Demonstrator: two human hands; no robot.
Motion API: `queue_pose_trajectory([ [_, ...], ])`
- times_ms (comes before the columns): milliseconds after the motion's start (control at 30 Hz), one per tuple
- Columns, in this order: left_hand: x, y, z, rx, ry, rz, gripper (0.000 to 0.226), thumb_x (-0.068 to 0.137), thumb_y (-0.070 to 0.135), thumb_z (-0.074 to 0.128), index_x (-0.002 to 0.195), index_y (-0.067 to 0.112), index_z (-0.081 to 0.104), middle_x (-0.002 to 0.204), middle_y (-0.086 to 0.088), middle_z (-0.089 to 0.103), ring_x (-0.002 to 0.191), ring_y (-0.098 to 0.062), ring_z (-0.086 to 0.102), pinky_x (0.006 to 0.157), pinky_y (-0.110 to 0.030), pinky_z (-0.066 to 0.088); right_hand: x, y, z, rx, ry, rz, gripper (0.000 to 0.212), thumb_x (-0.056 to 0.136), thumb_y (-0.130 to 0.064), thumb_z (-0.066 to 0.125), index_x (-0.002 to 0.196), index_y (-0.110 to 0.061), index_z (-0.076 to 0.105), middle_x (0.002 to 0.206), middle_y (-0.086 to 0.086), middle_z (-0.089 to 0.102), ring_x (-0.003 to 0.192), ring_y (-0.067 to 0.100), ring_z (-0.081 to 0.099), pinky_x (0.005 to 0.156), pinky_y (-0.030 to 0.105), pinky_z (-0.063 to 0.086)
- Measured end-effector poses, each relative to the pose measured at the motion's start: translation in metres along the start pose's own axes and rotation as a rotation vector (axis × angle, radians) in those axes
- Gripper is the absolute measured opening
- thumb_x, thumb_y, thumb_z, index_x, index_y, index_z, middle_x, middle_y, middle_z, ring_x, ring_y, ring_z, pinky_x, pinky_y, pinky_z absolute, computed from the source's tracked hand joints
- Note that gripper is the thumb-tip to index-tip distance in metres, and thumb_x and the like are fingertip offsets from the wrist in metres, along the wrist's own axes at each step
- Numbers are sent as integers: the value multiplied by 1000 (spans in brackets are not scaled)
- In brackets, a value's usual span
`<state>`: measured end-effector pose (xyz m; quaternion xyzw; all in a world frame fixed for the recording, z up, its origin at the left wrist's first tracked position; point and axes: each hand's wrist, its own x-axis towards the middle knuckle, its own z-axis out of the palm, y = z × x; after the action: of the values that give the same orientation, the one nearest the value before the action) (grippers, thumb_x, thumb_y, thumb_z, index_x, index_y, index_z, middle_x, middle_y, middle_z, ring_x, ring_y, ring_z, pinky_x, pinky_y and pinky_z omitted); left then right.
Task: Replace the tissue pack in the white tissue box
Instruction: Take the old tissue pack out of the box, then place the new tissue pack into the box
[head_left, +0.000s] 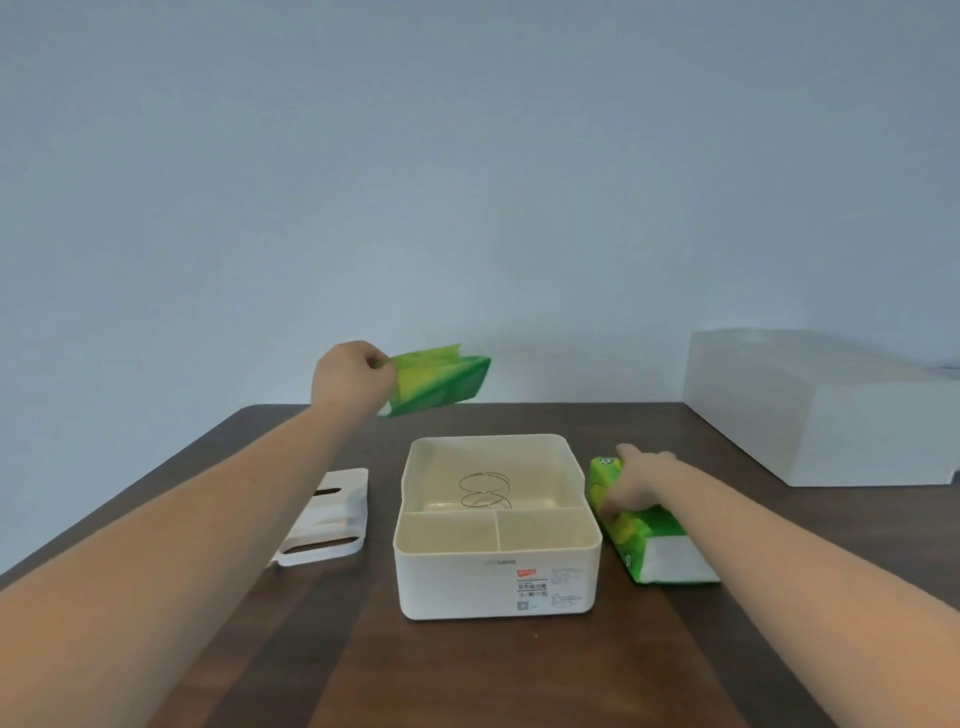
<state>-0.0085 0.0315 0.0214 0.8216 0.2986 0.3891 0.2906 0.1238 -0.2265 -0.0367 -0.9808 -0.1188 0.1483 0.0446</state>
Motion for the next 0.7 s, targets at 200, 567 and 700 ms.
queue_pose_trajectory([
  [200, 15, -27, 31, 104, -25, -64, 27, 89, 11, 49, 100, 9, 73, 88, -5, 66, 81, -24, 55, 70, -29, 41, 16, 3, 3, 46, 54, 28, 98, 64, -45, 66, 148, -39, 17, 149, 16, 24, 132, 43, 35, 103, 54, 40],
  [567, 13, -62, 74, 120, -232, -75, 27, 85, 14, 50, 92, 7, 76, 94, -12, 74, 81, -24, 56, 71, -29, 45, 18, -14, -61, 297, 438, -189, 89, 65, -36, 68, 141, -47, 23, 142, 10, 32, 130, 39, 39, 105, 50, 39],
  [700, 15, -68, 62, 126, -195, -110, 28, 88, 14, 47, 98, 9, 73, 99, -9, 74, 94, -28, 65, 76, -34, 51, -11, -42, -91, 403, 424, -580, 93, 70, -30, 77, 146, -43, 24, 149, 7, 28, 135, 31, 37, 110, 40, 36],
])
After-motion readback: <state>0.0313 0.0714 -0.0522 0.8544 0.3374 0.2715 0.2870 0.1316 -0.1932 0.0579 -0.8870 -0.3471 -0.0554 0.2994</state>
